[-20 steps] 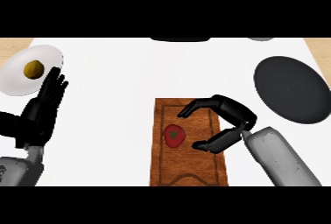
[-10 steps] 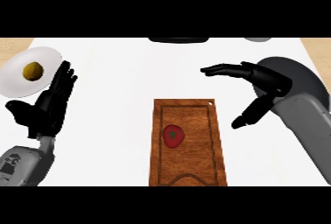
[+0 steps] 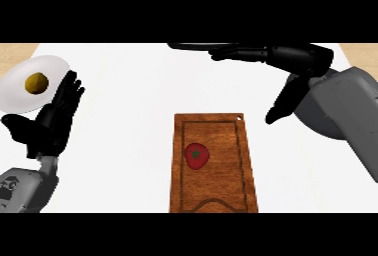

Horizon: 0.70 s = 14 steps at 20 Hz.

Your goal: Pick the tomato from the cutting board and place it in the pan

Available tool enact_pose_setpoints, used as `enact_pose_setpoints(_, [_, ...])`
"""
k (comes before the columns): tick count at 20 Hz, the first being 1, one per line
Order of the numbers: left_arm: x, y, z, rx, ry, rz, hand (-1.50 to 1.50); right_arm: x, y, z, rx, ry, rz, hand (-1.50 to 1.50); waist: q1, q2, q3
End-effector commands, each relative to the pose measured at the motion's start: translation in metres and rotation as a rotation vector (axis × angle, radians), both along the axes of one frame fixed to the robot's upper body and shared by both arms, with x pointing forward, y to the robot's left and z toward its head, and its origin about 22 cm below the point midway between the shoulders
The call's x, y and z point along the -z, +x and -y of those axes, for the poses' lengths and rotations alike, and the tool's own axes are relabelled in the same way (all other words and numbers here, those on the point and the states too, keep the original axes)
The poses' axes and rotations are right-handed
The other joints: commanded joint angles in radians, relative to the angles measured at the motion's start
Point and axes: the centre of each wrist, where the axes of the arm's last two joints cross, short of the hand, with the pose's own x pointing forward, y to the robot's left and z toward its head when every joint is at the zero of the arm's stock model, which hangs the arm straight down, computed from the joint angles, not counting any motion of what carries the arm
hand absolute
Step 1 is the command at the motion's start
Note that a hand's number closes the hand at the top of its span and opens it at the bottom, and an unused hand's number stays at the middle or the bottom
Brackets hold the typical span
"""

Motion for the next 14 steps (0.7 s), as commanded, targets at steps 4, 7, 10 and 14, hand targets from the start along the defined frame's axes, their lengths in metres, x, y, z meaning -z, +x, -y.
enact_pose_setpoints(4, [0.016, 0.0, 0.033, -0.017, -0.014, 0.001, 0.0, 0.002, -0.016, -0.063, -0.085, -0.028, -0.001, -1.5, -0.013, -0.003, 0.0])
enact_pose_setpoints(7, [0.013, -0.002, -0.011, -0.017, -0.005, 0.006, 0.0, 0.001, -0.026, -0.067, -0.142, -0.053, -0.046, -1.5, -0.016, -0.005, 0.0])
enact_pose_setpoints(10, [0.007, -0.002, 0.011, -0.01, -0.022, -0.015, 0.0, -0.003, -0.03, -0.084, -0.216, -0.055, -0.101, -1.5, -0.014, -0.005, 0.0])
enact_pose_setpoints(14, [0.022, -0.014, 0.008, -0.007, -0.018, -0.001, 0.0, 0.013, -0.055, -0.074, -0.204, -0.108, -0.081, -1.5, -0.015, -0.004, 0.0])
